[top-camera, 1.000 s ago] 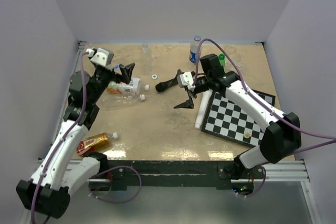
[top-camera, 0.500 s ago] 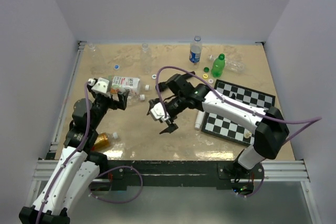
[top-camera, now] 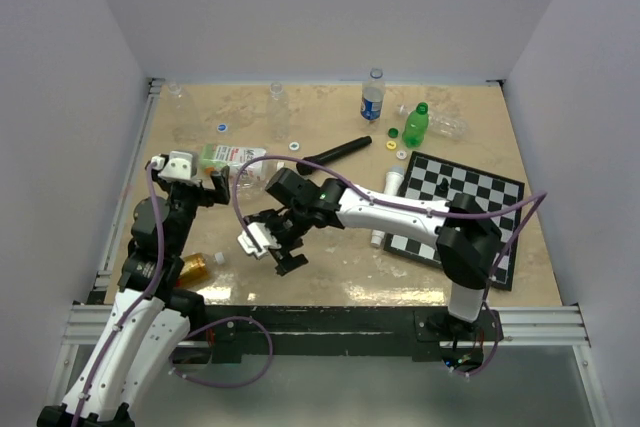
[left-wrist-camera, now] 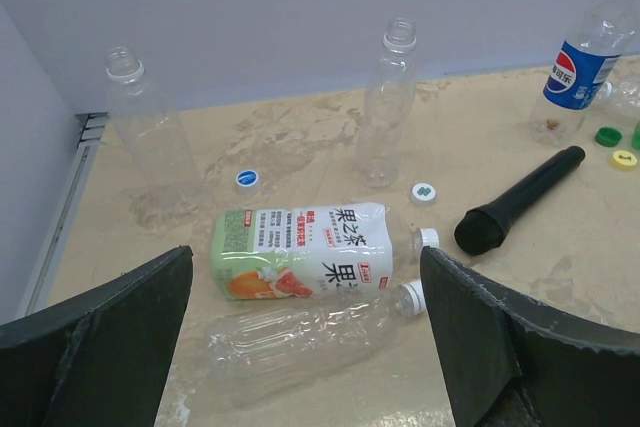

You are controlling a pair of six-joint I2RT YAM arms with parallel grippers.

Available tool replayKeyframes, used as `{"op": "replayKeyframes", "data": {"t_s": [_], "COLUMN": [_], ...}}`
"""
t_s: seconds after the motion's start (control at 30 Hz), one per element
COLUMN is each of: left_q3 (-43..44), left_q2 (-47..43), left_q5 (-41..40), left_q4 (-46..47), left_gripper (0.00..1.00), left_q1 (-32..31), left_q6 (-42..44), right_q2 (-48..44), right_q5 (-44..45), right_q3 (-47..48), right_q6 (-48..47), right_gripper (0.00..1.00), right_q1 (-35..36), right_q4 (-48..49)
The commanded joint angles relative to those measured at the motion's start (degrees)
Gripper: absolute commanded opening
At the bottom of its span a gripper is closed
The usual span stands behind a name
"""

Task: Unscrew the bottle caps
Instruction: Pick up the plastic bottle from the corner of the board.

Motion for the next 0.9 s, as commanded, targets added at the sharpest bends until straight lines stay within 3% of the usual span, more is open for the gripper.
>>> {"op": "replayKeyframes", "data": {"t_s": [0.0, 0.27, 0.87], "left_q3": [0.15, -0.03, -0.64], "left_q2": [-0.83, -1.27, -2.41], "left_q5": [-1.85, -1.32, -0.09], "left_q4": [2.0, 1.91, 2.0], "left_gripper": [1.0, 1.0, 1.0], "left_q1": [0.2, 0.2, 0.2], "left_q6": [-0.3, -0.13, -0.04], "right_q2": [1.41, 5.63, 8.54], "right_q5": [2.9, 7.74, 9.32], "right_q3": [4.59, 8.02, 9.78], "right_q6": [4.32, 8.28, 9.69], "right_gripper": [0.98, 0.98, 0.98], "right_q1": [1.67, 2.99, 5.72], "right_q4": [1.97, 3.12, 3.12]}}
